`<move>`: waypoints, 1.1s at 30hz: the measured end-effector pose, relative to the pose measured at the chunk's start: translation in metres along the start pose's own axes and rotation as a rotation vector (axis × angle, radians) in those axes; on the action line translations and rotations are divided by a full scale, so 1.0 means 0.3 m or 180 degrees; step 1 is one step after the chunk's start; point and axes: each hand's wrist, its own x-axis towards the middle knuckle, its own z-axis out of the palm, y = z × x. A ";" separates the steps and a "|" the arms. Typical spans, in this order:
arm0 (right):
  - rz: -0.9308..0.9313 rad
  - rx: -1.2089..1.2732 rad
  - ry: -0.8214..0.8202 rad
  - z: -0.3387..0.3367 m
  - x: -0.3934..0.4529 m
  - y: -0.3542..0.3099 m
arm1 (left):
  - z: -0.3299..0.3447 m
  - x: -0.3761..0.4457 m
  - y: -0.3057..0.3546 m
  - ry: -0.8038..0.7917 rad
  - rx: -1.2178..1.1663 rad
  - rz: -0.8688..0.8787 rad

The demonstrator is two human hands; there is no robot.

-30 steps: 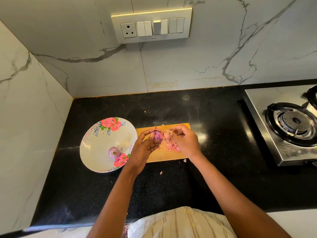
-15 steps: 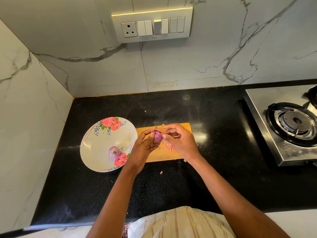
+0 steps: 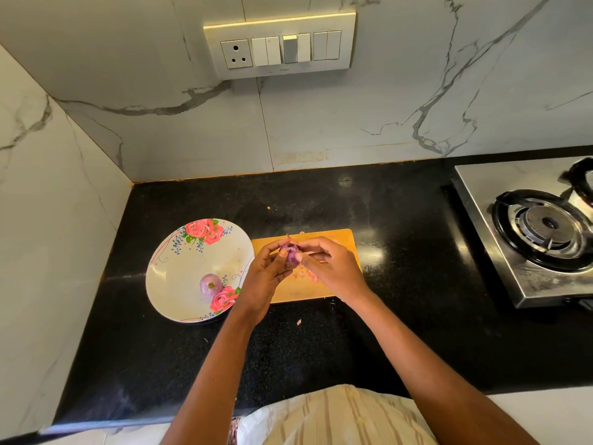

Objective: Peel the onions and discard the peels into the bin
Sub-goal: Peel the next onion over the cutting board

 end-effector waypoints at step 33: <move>0.0001 0.0448 0.0309 0.002 -0.010 0.009 | 0.000 -0.010 0.002 -0.0084 -0.0029 -0.0045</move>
